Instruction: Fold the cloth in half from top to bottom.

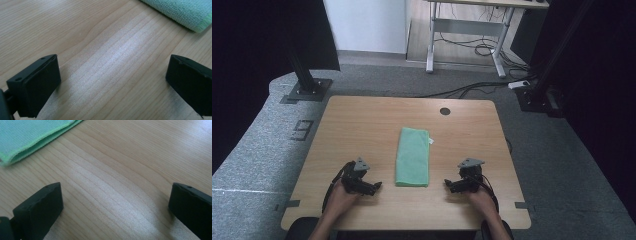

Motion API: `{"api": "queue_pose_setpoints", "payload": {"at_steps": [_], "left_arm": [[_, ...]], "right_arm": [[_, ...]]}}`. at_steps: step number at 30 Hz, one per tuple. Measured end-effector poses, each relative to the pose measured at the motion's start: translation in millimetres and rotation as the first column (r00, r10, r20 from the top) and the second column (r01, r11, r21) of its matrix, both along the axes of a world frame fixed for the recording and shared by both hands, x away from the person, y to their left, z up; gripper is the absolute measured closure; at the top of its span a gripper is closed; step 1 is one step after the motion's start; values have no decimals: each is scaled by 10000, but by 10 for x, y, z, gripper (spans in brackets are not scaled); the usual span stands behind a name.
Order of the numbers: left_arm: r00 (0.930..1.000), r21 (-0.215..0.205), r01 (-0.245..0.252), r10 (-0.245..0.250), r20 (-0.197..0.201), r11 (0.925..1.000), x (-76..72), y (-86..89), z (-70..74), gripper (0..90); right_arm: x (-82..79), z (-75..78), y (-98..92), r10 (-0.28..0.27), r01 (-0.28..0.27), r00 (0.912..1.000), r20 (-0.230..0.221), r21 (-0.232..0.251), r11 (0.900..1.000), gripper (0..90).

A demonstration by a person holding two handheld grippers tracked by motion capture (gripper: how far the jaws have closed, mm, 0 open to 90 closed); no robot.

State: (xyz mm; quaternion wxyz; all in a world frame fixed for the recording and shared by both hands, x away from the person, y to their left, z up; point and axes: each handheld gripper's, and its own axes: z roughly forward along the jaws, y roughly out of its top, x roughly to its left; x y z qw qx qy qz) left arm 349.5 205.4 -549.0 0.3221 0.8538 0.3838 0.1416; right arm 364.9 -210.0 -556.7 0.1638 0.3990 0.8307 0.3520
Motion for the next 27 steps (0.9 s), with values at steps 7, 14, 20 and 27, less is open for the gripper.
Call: {"api": "queue_pose_setpoints", "payload": {"at_steps": [7, 14, 20, 27], "left_arm": [[10000, -7, -68, 68, 13, 10000, -3, -4, -1, 0], [10000, -7, -82, 82, 4, 10000, -4, -5, -1, 0], [10000, -11, -87, 87, 2, 10000, -4, -5, -1, 0], [10000, -10, -83, 83, 1, 10000, -4, -4, 0, 0]], "right_arm": [[0, 0, 0, -1, 1, 10000, -1, 1, 10000, 0], [11, 2, 2, -78, 78, 10000, -29, 11, 10000, 0], [27, 17, 6, -123, 124, 9998, -180, 85, 9999, 0], [47, 34, 12, -127, 135, 9994, -315, 248, 9996, 10]]}}
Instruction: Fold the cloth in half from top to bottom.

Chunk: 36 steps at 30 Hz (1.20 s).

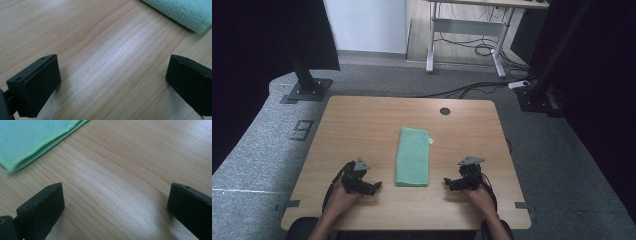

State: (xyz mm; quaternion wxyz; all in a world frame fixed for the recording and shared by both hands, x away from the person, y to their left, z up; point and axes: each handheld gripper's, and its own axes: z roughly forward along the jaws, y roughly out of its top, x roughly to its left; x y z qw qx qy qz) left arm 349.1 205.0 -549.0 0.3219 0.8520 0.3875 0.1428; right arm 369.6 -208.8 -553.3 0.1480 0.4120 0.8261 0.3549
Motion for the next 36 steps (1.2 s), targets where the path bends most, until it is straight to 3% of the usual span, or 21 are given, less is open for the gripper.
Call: {"api": "queue_pose_setpoints", "payload": {"at_steps": [20, 29, 36], "left_arm": [[10000, 4, -4, 4, 5, 10000, 0, 1, 0, 0], [10000, 2, -5, 5, 4, 10000, 0, 1, 0, 0], [10000, 3, -8, 7, 4, 10000, 0, 0, 0, 0]], "right_arm": [[166, 147, 284, 341, -341, 9994, -10, 181, 9993, 15], [297, 262, 522, 455, -455, 9990, 12, 361, 9983, 0], [406, 281, 729, 619, -620, 9980, 87, 93, 9980, 0]]}}
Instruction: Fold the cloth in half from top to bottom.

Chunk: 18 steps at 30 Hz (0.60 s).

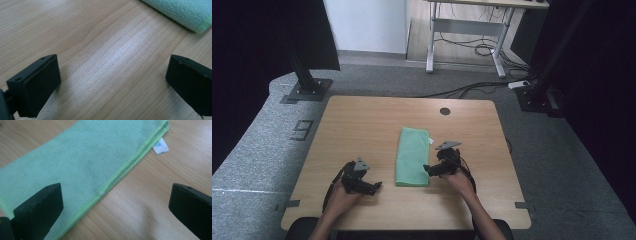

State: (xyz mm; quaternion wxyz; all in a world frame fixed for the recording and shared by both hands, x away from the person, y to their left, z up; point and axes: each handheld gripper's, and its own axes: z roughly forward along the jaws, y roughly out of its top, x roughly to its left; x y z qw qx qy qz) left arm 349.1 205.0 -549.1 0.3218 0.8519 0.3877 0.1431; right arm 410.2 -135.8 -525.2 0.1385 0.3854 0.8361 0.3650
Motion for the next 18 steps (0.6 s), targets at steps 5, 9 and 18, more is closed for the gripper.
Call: {"api": "queue_pose_setpoints", "payload": {"at_steps": [5, 9, 18], "left_arm": [[10000, -3, -1, 1, -2, 10000, 0, 0, 0, 0], [10000, -4, 3, -3, -3, 10000, 0, 1, 0, 0], [10000, -3, -1, 1, -4, 10000, 0, 0, 0, 0]], "right_arm": [[90, -35, 143, -120, 119, 9999, -55, -291, 9995, 0], [145, -72, 231, -193, 190, 9998, -48, -453, 9988, 0], [208, -208, 297, -392, 383, 9992, -105, -777, 9962, 0]]}}
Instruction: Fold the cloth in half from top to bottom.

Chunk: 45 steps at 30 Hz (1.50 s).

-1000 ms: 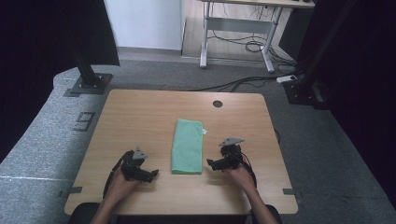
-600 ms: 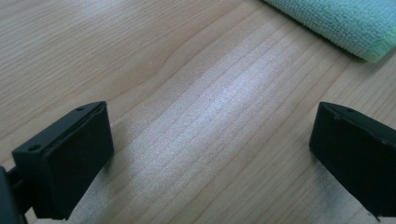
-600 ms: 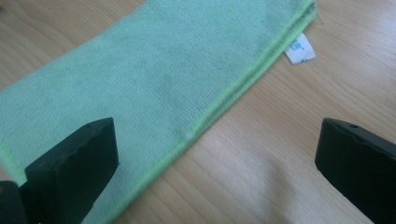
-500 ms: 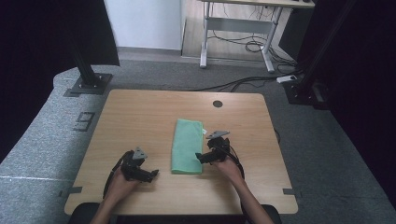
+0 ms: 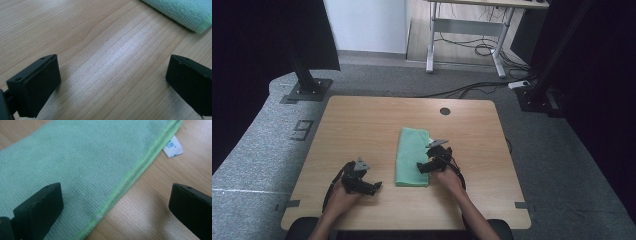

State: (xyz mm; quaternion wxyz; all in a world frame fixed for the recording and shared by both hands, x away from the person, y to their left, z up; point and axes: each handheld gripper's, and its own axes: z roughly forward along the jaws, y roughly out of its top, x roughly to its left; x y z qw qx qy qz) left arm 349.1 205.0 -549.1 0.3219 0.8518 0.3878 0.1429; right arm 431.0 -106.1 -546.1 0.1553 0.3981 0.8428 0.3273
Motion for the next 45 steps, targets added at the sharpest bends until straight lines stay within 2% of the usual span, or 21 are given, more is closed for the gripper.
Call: {"api": "queue_pose_setpoints", "payload": {"at_steps": [4, 13, 22, 26, 28, 30, 34, 39, 43, 45], "left_arm": [[10000, 0, -1, 1, 0, 10000, 0, 0, 0, 0], [10000, 2, 8, -8, -6, 10000, 0, 1, 0, 0], [10000, 7, -9, 9, -13, 10000, 2, -1, 1, 0], [9996, 241, -229, 234, -172, 9994, 25, -39, 29, 0], [9995, 411, -298, 300, -50, 9987, 41, -68, 46, 0], [9995, 428, -300, 297, 70, 9986, 68, -104, 73, 0], [9989, 56, -292, 289, 360, 9996, 175, -208, 170, 0], [9994, -486, -158, 174, 315, 9987, 385, -408, 222, 5], [9996, -199, 114, -109, 274, 9997, 548, -664, 199, 2], [9995, 1, 99, -99, 299, 10000, 599, -754, 185, 0]], "right_arm": [[8, -43, -26, -30, 32, 9999, -111, 195, 9998, 0], [-70, -67, -45, -110, 108, 9999, 83, 296, 9995, 0], [-195, -72, -93, 172, -175, 9998, 107, 315, 9993, 0], [-251, -72, -112, 269, -272, 9996, 111, 318, 9991, 0], [-283, -72, -126, 365, -369, 9992, 138, 286, 9989, 0], [-314, -74, -137, 422, -426, 9990, 129, 309, 9986, 0], [-373, -75, -163, 521, -526, 9985, 147, 313, 9981, 0], [-417, -80, -186, 574, -580, 9982, 190, 327, 9978, 0], [-429, -84, -192, 553, -561, 9982, 228, 375, 9977, 0], [-433, -84, -194, 539, -547, 9983, 222, 380, 9978, 0]]}}
